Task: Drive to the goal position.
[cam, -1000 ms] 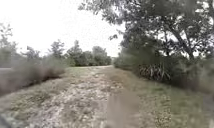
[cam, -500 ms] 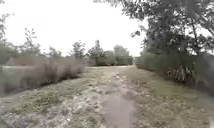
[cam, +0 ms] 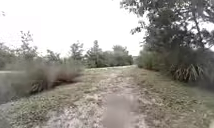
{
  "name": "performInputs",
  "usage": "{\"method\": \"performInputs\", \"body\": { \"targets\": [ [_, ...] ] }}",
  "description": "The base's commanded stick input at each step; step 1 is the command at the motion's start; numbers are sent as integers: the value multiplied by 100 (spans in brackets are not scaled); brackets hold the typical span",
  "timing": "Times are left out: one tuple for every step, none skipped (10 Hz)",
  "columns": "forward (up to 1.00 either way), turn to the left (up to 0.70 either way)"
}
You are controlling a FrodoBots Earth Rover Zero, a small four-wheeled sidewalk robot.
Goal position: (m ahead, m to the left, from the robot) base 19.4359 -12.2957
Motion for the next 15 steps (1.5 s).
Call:
{"method": "performInputs", "body": {
  "targets": [
    [70, 0],
    [70, 0],
    [70, 0],
    [70, 0],
    [70, 0],
    [70, 0],
    [70, 0],
    [70, 0],
    [70, 0],
    [70, 0],
    [70, 0],
    [70, 0],
    [70, 0],
    [70, 0],
    [70, 0]
  ]
}}
